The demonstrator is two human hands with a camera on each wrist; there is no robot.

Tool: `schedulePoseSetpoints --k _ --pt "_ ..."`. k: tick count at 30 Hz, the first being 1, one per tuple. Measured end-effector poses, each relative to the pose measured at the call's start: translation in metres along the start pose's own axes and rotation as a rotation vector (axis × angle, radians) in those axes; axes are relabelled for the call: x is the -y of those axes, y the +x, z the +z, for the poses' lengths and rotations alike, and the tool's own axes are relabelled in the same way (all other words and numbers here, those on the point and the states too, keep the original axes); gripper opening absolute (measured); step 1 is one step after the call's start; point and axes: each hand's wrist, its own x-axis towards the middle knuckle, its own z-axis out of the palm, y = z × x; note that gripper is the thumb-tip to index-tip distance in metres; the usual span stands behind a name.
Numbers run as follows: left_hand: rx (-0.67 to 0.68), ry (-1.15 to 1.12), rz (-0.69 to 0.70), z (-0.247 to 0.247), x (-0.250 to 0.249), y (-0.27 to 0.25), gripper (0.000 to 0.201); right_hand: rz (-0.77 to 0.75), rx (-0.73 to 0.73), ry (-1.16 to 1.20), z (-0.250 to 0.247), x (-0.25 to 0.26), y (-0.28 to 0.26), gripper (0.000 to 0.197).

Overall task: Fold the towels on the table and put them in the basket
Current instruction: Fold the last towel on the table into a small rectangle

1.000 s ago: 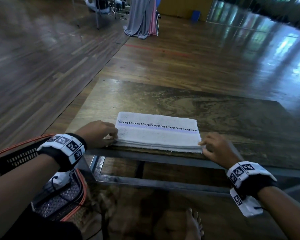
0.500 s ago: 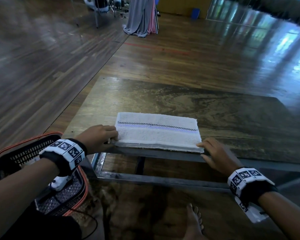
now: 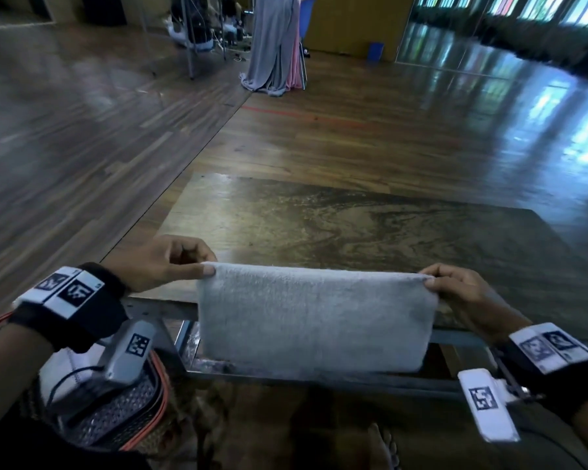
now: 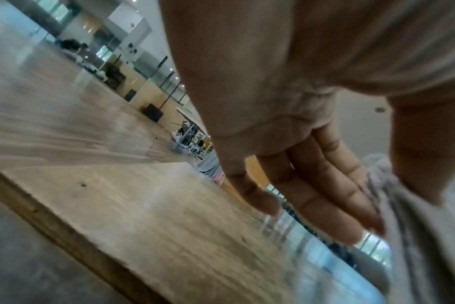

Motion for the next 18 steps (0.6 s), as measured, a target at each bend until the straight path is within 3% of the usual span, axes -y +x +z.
schedulePoseSetpoints --k 2,5,8,9,10,12,15,18 --pt "0.028 0.066 -0.07 -0.002 0.007 0.007 0.044 0.063 0.062 -0.019 0.001 -0.004 0.008 0.017" --pt "-0.149 0.193 -0.071 -0.004 0.017 0.029 0.028 0.112 0.056 -0.069 0.006 -0.013 0.028 0.026" --pt "-0.547 0.346 0.022 0.008 0.017 0.054 0.015 0.106 -0.213 -0.299 0.012 -0.021 0.053 0.021" --pt "-0.662 0.394 0.039 0.015 0.014 0.061 0.021 0.123 -0.331 -0.433 0.015 -0.023 0.06 0.015" --pt "-0.721 0.44 0.049 0.023 0.013 0.067 0.027 0.144 -0.425 -0.568 0.02 -0.025 0.065 0.024" --pt "-0.638 0.568 0.014 0.045 0.012 0.078 0.032 0.148 -0.464 -0.806 0.037 -0.031 0.07 0.038" --pt "-0.349 0.836 -0.055 0.09 0.012 0.092 0.035 0.05 -0.337 -0.966 0.081 -0.035 0.07 0.043" --pt "-0.17 0.985 -0.078 0.133 0.02 0.105 0.05 -0.07 -0.178 -1.062 0.128 -0.04 0.071 0.05"
